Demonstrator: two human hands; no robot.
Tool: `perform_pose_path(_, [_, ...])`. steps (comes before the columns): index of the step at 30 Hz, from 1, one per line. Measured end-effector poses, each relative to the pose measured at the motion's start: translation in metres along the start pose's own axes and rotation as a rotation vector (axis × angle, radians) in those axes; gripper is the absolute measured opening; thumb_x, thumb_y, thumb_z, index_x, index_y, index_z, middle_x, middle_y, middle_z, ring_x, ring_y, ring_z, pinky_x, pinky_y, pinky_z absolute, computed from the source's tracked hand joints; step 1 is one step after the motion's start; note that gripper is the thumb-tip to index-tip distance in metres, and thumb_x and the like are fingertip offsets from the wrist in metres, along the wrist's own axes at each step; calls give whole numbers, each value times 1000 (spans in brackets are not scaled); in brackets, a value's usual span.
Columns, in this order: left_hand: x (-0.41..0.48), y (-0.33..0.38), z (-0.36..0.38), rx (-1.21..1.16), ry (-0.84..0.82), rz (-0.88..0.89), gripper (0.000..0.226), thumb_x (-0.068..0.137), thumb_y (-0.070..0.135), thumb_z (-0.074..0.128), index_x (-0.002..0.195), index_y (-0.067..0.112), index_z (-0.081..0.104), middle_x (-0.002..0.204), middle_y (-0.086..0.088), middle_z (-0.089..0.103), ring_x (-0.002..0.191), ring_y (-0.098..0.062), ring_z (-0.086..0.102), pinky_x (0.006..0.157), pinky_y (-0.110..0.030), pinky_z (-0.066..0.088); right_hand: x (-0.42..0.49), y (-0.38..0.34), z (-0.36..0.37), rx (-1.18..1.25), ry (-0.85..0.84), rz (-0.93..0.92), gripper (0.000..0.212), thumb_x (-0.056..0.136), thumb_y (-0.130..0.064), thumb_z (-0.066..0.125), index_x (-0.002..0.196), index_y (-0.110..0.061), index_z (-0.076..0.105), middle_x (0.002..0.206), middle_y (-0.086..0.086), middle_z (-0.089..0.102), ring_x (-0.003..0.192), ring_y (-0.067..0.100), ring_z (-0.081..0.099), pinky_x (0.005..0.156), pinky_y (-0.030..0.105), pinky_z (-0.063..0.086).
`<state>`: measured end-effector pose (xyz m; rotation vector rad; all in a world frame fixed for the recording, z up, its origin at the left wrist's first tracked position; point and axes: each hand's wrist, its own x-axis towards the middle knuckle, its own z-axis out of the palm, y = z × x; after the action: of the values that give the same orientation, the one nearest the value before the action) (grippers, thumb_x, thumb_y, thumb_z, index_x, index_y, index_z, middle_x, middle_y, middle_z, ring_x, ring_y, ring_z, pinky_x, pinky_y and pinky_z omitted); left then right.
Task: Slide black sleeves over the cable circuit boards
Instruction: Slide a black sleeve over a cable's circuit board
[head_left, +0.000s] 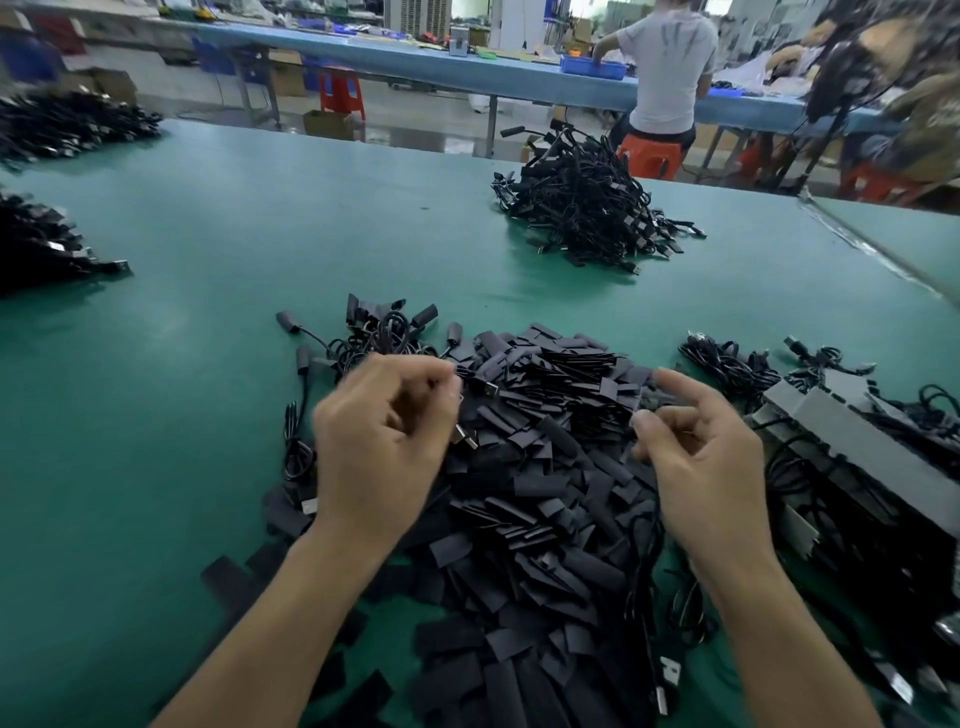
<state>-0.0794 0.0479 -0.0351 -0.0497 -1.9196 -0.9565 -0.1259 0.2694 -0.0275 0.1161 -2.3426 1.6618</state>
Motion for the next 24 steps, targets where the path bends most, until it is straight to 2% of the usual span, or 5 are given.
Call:
perform_pose_path(4, [-18,17,15,-358,-431,-328,17,86,22,76,101,29,71,80,10,71,71,-7,70,57,-23,59,-10,-6,16,325,-141,-28,35,90,-3,67,114,-28,66,77,-4,70,72,15,71,72,23,58])
perform_pose_path(8, [-28,17,24,-382,-525,-466,15,81,50,68,87,36,73,78,7,74,72,-16,72,61,-38,61,-17,-5,27,341,-239,-117,33,86,3,69,103,-25,73,83,0,75,78,13,71,72,19,55])
perform_pose_path(12, [-27,8,22,-431,-484,-530,13,92,24,70,80,23,72,75,-3,74,71,-22,73,65,-39,62,-21,-2,33,181,-286,-169,34,91,4,63,98,-28,75,91,-9,77,87,9,72,77,18,55])
perform_pose_path(18, [-17,9,19,-812,-285,-753,21,105,9,43,90,10,58,98,-14,75,94,-28,73,80,-33,60,-12,12,15,-722,-226,-108,37,91,-37,66,126,-22,65,111,-2,64,108,21,57,94,38,49])
perform_pose_path(24, [-7,13,12,-1124,-125,-879,26,106,12,35,83,13,47,75,-10,68,67,-21,66,66,-31,58,-10,13,18,-790,-334,47,37,94,-46,59,126,-29,57,115,0,52,113,24,45,97,37,41])
